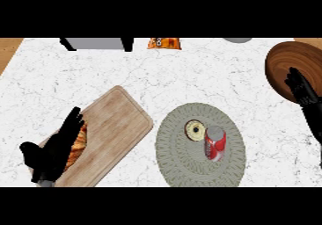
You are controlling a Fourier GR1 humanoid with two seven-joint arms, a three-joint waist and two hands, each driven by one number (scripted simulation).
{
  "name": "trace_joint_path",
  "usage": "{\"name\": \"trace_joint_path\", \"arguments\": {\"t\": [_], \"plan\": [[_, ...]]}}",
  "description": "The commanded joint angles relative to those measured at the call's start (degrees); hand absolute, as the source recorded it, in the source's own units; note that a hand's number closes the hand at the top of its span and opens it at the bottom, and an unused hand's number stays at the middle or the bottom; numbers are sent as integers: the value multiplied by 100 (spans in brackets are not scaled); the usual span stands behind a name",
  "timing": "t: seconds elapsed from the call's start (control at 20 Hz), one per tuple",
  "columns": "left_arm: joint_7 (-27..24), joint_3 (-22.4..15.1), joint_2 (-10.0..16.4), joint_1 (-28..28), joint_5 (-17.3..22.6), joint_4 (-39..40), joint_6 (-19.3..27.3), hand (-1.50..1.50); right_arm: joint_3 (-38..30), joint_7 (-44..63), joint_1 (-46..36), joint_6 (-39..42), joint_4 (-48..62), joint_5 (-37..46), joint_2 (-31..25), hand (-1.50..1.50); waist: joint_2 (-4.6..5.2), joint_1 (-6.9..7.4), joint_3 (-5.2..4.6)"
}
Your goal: Pick the cupcake from the placemat and place it in the bowl
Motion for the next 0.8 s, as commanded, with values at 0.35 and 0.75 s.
{"name": "trace_joint_path", "arguments": {"t": [0.35,0.75], "plan": [[-98,40,-157,-849,-436,-218,322,0,1305,1672,7,-2810,-167,2574,1122,150,-256,-294,-25],[59,-342,-643,-1035,-815,-206,739,0,2786,57,1047,-5752,-943,2983,3179,-150,-184,-123,29]]}}
